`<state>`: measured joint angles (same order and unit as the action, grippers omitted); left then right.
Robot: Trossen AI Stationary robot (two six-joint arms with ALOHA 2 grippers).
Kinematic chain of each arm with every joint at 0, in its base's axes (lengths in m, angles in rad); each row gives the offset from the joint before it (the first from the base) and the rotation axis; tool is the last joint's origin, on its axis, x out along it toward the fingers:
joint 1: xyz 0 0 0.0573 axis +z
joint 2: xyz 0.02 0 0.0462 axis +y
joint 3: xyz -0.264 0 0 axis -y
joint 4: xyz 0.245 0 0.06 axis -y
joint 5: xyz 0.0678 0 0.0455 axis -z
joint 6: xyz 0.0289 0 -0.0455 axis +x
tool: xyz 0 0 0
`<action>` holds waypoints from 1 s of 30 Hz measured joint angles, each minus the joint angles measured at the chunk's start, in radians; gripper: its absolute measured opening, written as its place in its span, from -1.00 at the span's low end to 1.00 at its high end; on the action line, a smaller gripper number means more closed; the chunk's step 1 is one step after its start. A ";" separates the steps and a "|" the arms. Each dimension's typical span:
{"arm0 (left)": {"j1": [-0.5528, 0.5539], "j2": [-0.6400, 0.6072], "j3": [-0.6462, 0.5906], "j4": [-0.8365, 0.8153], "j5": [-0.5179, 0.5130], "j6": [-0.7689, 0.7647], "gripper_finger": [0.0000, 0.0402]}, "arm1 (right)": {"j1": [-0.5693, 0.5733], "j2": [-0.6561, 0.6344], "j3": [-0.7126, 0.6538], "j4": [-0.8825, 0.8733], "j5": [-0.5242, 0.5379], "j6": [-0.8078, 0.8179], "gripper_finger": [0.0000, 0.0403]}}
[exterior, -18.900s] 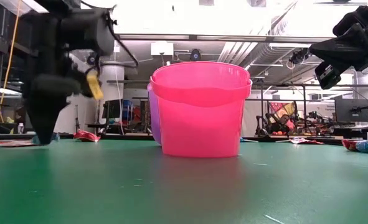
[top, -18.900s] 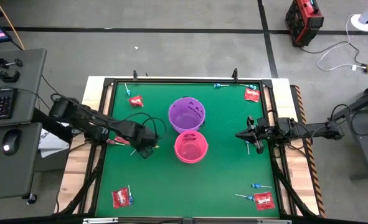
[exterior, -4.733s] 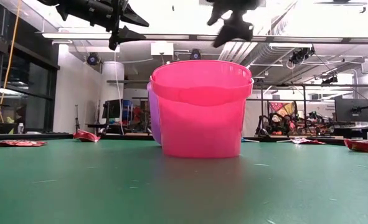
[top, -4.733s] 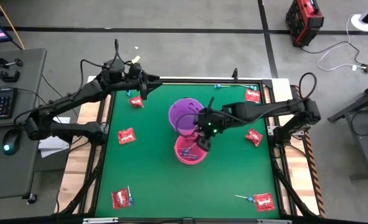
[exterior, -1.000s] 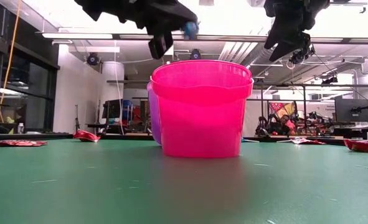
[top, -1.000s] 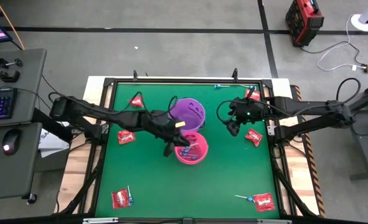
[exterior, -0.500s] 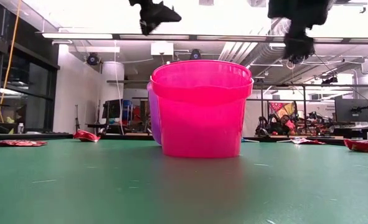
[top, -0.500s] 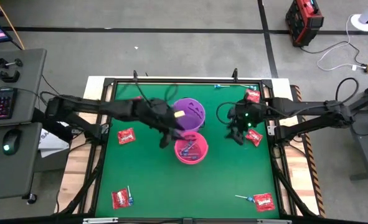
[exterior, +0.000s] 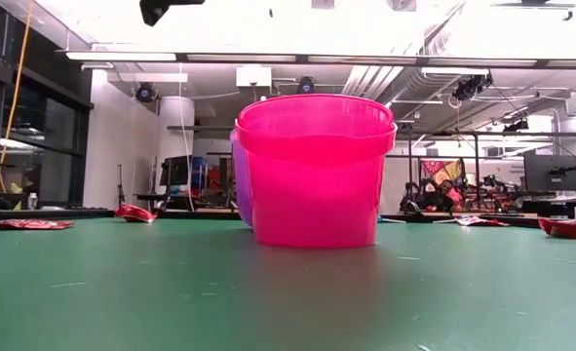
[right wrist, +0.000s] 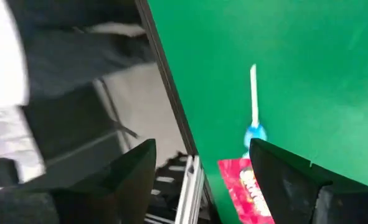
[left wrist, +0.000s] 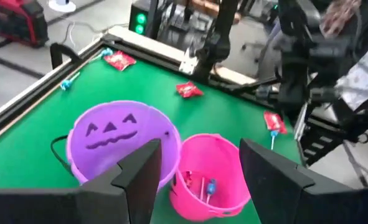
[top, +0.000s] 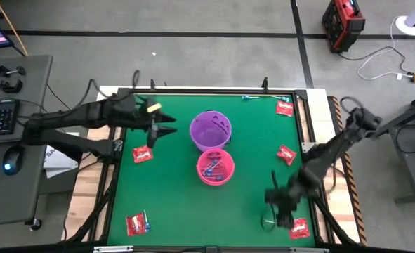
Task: Sort candy by brand, put in halloween buckets
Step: Put the blue candy into the pink bucket
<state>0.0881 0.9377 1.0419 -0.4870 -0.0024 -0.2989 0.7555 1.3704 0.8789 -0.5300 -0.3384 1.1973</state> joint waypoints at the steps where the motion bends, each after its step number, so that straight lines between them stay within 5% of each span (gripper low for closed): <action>1: -0.005 -0.020 -0.017 0.013 -0.007 0.002 0.02 | 0.026 0.041 0.019 -0.005 0.005 0.012 0.25; 10: -0.020 -0.085 -0.058 0.046 -0.011 0.064 0.02 | 0.104 0.385 0.195 -0.218 -0.009 -0.028 0.25; 18: -0.040 -0.089 -0.058 0.046 -0.010 0.049 0.02 | 0.103 0.548 0.297 -0.321 0.002 -0.022 0.21; 22: -0.047 -0.089 -0.058 0.068 -0.014 0.043 0.02 | 0.106 0.577 0.345 -0.418 0.054 -0.027 -0.13; 26: -0.048 -0.104 -0.058 0.123 -0.017 0.039 0.02 | 0.105 0.578 0.379 -0.484 0.091 -0.059 -0.78; 30: -0.048 -0.130 -0.057 0.176 -0.024 0.047 0.02 | 0.099 0.531 0.442 -0.560 0.152 -0.104 -0.81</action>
<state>0.0400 0.8082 0.9844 -0.3115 -0.0264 -0.2517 0.8544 1.9018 1.3205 -1.0898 -0.1864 1.0931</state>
